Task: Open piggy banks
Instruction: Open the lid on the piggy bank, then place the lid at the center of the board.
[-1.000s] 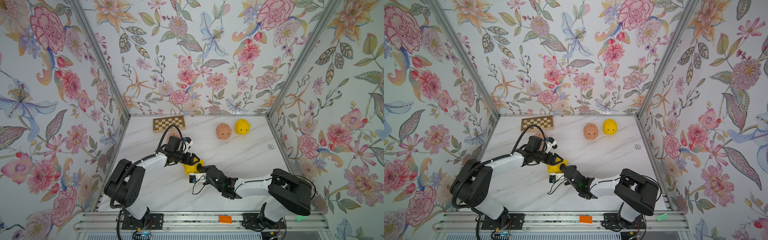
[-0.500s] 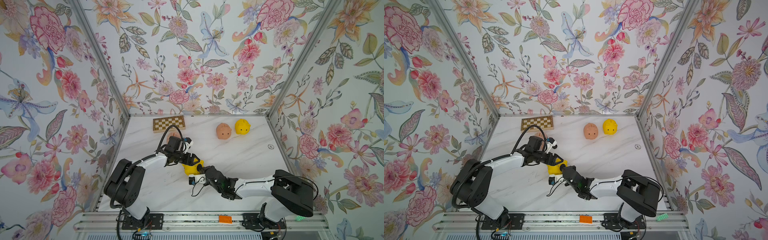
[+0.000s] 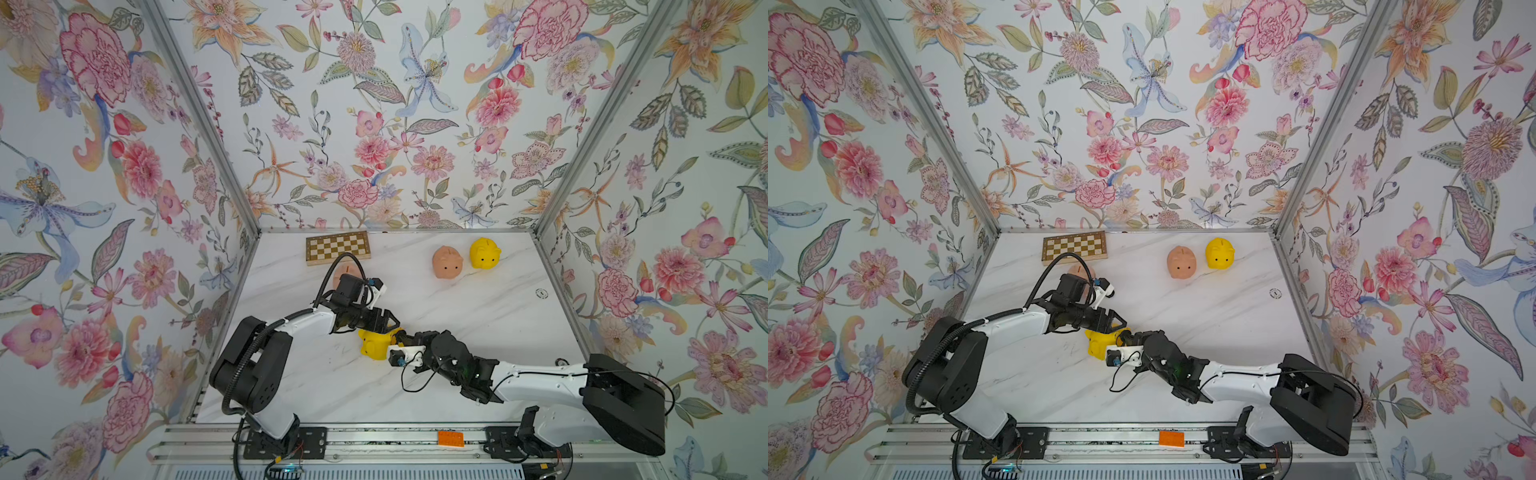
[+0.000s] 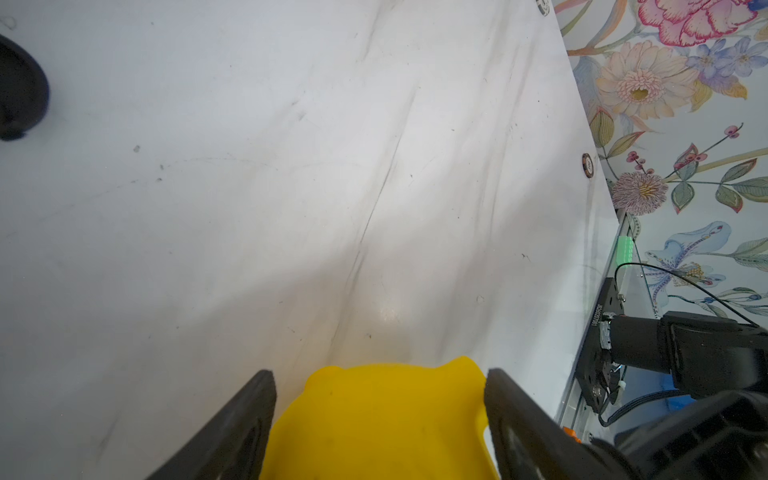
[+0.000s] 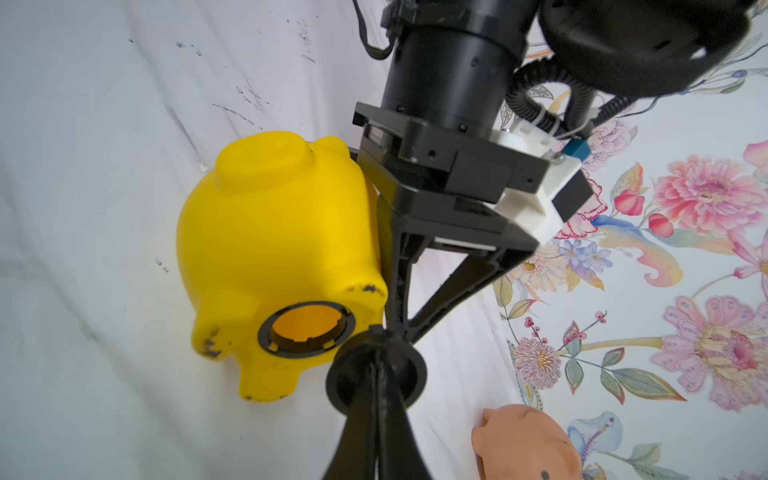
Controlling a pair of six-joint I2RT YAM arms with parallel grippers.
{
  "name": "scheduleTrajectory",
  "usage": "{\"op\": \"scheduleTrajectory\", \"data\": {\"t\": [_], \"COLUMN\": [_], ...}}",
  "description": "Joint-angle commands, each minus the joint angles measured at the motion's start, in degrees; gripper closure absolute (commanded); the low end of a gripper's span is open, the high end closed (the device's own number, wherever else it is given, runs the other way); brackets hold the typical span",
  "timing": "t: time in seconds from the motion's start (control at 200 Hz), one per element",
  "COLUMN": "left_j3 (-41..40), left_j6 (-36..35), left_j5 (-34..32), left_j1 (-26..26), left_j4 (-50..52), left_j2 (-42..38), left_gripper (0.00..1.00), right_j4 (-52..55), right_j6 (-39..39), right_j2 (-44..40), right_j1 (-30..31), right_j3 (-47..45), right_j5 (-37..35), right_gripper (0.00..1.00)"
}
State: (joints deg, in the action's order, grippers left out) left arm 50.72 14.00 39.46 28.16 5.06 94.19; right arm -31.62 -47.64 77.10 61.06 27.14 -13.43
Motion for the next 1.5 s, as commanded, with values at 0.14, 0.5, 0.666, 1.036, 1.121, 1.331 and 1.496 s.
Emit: {"op": "scheduleTrajectory", "data": {"t": [0.14,0.5,0.666,1.036,1.121,1.331,1.496], "left_j3": [-2.19,-2.73,-2.97,-3.96,-4.31,-4.26,-4.44], "left_j6": [-0.64,-0.2,-0.11,0.24,0.39,0.33,0.41], "left_j5": [-5.74,-8.67,-9.31,-9.74,-9.67,-9.75,-9.54], "left_j1": [0.58,-0.37,-0.61,-0.68,-0.59,-0.65,-0.65], "left_j4": [5.91,6.06,6.1,5.41,5.05,5.04,4.87], "left_j2": [1.03,-1.19,-1.85,-2.96,-3.05,-2.99,-3.09], "left_gripper": [0.19,0.18,0.18,0.18,0.18,0.18,0.18], "right_j4": [-0.02,15.24,31.48,49.78,51.57,52.87,53.54], "right_j6": [14.65,34.5,43.5,53.55,54.27,54.84,54.93], "right_j2": [-1.64,7.43,17.36,36.09,39.24,43.86,45.94], "right_j1": [-5.75,-16.47,-20.68,-25.0,-25.46,-26.2,-27.08], "right_j3": [-0.57,15.1,30.37,52.59,55.59,60.11,62.39], "right_j5": [3.83,8.57,10.0,10.25,10.17,9.9,10.34], "right_gripper": [1.0,1.0,1.0,1.0,1.0,1.0,1.0]}}
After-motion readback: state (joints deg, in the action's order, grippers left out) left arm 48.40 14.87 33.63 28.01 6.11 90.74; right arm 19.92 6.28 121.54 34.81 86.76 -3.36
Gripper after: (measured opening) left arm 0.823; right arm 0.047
